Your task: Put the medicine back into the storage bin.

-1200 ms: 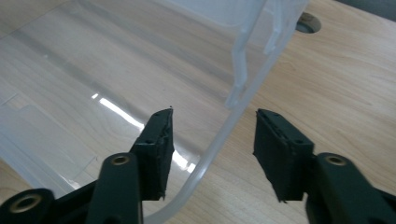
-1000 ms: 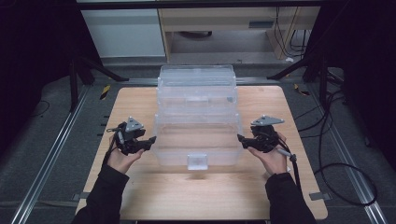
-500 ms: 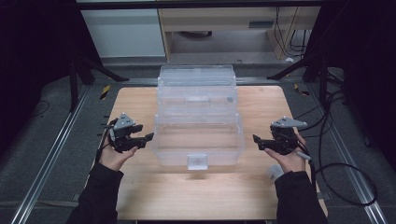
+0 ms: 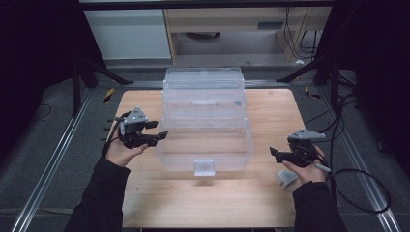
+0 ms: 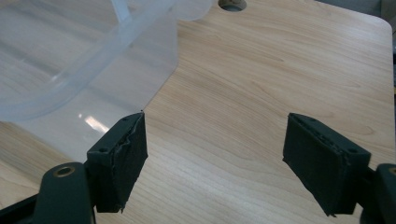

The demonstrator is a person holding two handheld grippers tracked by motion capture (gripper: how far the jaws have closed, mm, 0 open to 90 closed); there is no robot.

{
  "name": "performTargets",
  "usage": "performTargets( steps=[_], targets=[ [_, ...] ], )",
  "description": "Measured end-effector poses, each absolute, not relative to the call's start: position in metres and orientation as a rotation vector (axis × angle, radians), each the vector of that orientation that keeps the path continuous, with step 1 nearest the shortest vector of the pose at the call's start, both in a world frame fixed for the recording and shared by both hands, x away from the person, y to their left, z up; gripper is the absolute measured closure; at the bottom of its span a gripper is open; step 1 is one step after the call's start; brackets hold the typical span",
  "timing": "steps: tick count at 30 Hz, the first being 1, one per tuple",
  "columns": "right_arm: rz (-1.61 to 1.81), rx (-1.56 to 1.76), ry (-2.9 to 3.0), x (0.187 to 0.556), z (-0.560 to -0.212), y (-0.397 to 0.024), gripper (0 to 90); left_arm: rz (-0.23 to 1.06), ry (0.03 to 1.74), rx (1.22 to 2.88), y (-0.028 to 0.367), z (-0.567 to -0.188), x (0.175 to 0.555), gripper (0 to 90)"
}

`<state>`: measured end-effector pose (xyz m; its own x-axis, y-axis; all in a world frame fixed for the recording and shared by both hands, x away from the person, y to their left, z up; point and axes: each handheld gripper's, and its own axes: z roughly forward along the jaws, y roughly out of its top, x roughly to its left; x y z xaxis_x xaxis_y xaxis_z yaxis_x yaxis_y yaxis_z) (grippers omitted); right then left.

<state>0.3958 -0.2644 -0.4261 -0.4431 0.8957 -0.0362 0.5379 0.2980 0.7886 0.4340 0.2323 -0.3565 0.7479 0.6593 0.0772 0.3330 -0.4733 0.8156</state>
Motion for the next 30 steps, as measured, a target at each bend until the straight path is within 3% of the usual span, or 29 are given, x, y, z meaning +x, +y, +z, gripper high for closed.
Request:
performTargets(
  steps=[30],
  targets=[
    [0.960,1.244,2.114,0.398,-0.431,-0.269,21.6,0.390,0.483,2.292,0.168,-0.335,0.480,47.0]
  ],
)
